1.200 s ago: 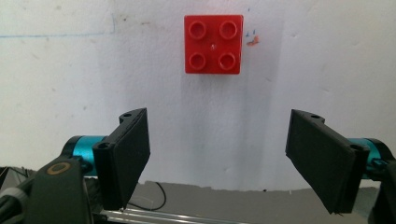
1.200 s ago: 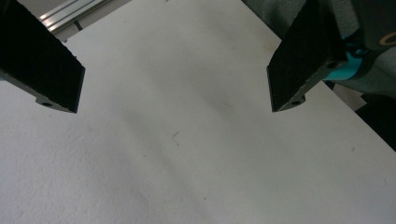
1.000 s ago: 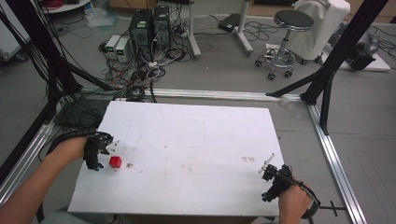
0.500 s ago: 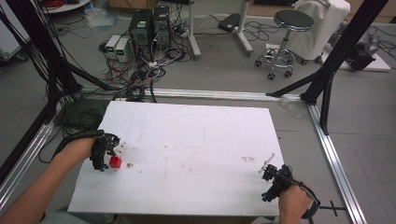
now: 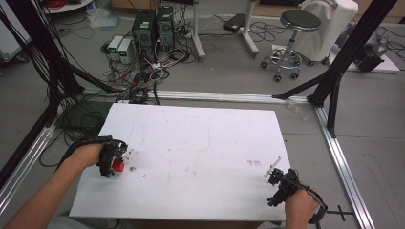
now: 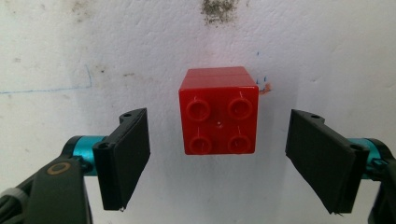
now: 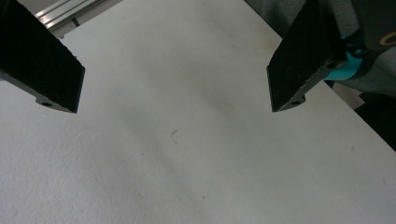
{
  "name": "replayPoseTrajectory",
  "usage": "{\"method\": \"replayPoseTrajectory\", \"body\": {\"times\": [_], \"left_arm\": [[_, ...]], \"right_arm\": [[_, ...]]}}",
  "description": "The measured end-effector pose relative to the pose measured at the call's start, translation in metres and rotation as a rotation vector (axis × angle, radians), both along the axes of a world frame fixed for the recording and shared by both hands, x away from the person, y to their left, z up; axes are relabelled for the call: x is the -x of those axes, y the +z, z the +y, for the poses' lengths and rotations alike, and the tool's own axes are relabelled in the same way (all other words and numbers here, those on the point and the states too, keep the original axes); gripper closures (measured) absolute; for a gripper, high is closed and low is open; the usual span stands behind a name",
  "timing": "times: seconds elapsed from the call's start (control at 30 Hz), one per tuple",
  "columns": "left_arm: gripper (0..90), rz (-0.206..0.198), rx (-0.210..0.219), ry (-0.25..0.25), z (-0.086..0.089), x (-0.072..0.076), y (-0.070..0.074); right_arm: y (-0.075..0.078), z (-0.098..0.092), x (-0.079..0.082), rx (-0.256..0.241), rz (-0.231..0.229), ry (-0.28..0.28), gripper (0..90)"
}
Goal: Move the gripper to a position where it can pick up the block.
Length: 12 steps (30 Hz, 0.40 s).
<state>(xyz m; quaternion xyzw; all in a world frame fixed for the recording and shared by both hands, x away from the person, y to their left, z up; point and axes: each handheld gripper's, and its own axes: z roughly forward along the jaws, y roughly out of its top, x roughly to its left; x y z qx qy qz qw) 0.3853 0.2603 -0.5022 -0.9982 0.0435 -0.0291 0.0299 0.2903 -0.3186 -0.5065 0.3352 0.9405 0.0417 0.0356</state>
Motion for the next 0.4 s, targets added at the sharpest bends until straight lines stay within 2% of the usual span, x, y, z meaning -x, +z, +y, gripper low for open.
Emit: {"method": "replayPoseTrajectory", "body": {"times": [0.4], "left_arm": [[22.2, -0.006, -0.004, -0.006, -0.0021, -0.0008, -0.0024]], "right_arm": [[0.0002, -0.0004, 0.0001, 0.003, -0.002, 0.0, 3.3]]}}
